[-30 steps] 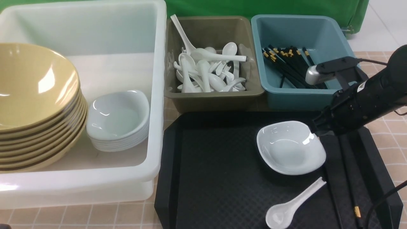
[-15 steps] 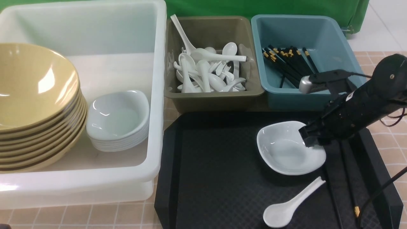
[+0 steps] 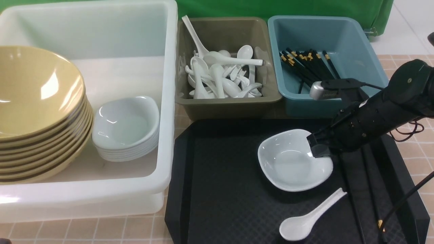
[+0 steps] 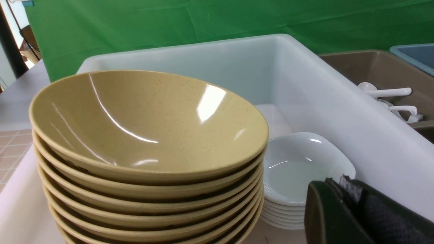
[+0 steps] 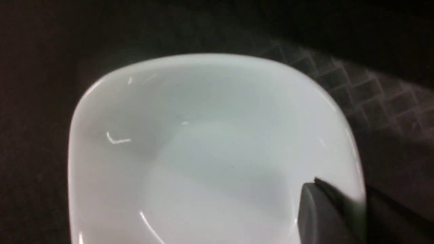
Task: On brown table put chopsticks spoon bowls plates into blue grey white boxes.
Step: 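Reach for and grasp the small white dish on the black tray, then place the white bowl into the white bin on top of the stacked bowls with the right gripper, then reach down and grasp the white spoon resting in the bowl with the right gripper, then place the white spoon into the bin of spoons with the right gripper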
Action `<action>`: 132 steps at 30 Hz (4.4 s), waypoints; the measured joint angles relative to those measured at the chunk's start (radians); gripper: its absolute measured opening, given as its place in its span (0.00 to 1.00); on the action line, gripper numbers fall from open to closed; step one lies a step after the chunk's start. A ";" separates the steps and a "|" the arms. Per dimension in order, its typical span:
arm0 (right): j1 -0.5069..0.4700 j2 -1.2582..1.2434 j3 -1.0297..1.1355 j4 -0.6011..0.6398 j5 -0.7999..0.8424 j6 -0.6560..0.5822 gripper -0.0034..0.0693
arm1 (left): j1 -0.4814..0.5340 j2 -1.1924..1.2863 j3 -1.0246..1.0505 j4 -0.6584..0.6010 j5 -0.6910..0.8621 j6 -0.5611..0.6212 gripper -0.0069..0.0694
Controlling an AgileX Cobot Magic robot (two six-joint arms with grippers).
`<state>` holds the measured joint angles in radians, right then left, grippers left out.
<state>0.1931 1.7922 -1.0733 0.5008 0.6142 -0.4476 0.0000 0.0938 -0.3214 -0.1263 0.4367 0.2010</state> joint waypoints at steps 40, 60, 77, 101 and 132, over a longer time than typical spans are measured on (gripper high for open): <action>0.565 0.151 -0.547 0.224 -0.389 -0.203 0.57 | 0.000 0.000 0.000 0.000 -0.001 -0.004 0.09; 0.151 -0.300 -0.049 -0.131 0.311 0.096 0.65 | 0.000 0.032 0.053 -0.077 -0.188 -0.024 0.09; 0.439 -0.165 0.248 -0.111 -0.034 -0.260 0.65 | 0.000 0.082 0.058 -0.091 -0.218 -0.034 0.09; 0.442 -0.247 0.137 -0.246 0.111 -0.203 0.21 | 0.000 0.082 0.058 -0.087 -0.218 -0.033 0.09; 0.441 -0.162 -0.167 -0.347 -0.464 -0.074 0.19 | 0.000 0.082 0.060 -0.081 -0.222 -0.034 0.09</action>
<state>0.6345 1.6300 -1.2408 0.1534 0.1500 -0.5215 0.0000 0.1753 -0.2618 -0.2071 0.2151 0.1673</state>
